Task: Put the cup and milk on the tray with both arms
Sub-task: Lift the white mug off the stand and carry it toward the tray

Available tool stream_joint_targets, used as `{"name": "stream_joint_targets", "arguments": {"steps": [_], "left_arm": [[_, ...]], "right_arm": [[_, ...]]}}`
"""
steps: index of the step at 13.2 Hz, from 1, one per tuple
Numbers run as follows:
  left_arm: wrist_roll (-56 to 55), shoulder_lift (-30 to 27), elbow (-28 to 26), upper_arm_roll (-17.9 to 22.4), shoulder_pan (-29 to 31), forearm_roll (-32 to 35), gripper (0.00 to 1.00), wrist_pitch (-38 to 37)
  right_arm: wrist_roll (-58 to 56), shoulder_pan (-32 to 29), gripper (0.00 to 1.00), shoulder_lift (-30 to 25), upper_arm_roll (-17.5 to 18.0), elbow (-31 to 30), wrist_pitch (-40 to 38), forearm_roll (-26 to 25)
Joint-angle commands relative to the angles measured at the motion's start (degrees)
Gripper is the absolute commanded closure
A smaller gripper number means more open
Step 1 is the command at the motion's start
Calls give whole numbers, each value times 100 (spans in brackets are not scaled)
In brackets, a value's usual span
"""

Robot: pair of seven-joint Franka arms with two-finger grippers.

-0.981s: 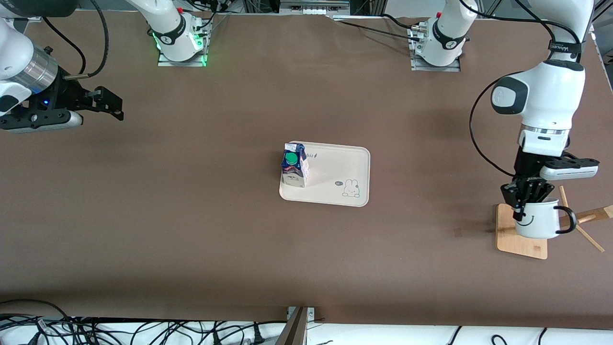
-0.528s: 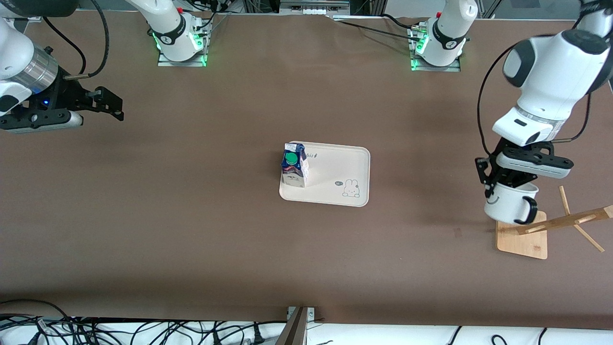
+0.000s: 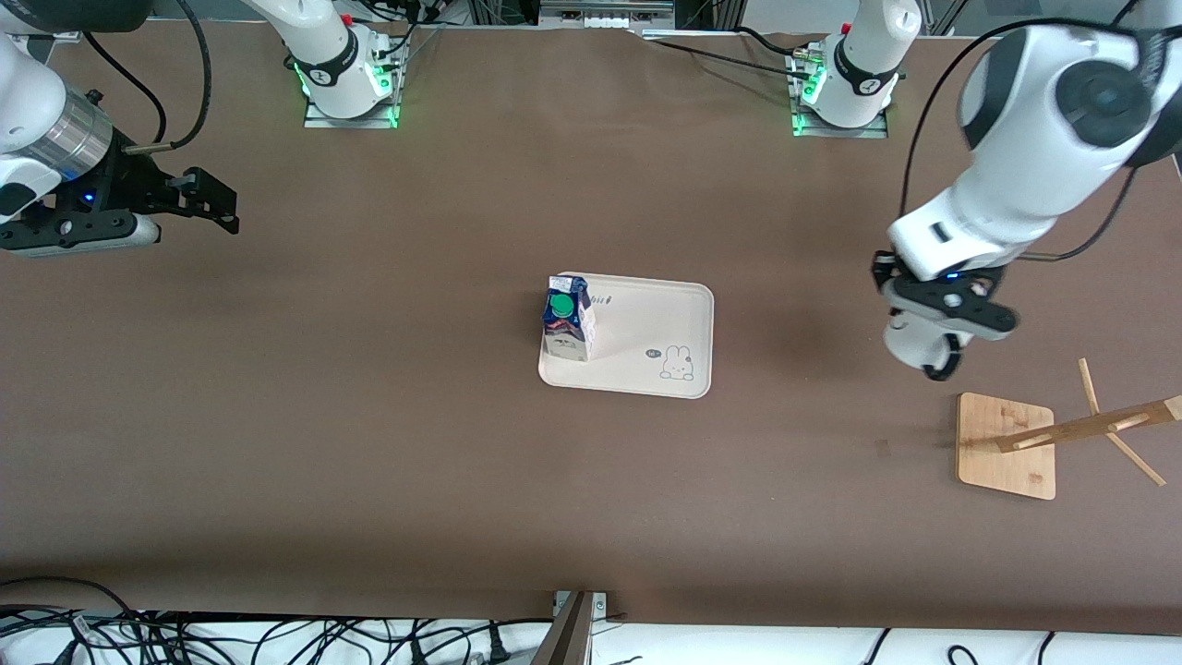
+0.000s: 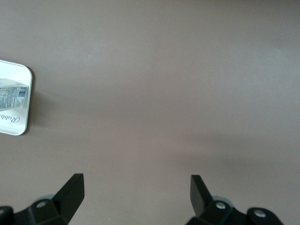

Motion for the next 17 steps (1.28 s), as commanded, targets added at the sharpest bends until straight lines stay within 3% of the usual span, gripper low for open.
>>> {"name": "stream_joint_targets", "arguments": {"steps": [1, 8, 11, 15, 17], "left_arm": [[-61, 601, 799, -155, -330, 386, 100, -612], [-515, 1365, 1150, -173, -955, 35, 100, -763], [-1570, 2059, 1556, -190, -1280, -657, 100, -763], [-2002, 2482, 1671, -199, -1333, -1326, 100, -711], [-1959, 2719, 1863, -199, -1360, -1354, 100, -658]], "right_arm": [[49, -47, 0, 12, 80, 92, -44, -96], [58, -47, 0, 4, 80, 92, -52, -96], [58, -47, 0, 4, 80, 92, -53, -96], [58, -47, 0, 4, 80, 92, -53, -96], [58, -47, 0, 4, 80, 92, -53, -96]]}}
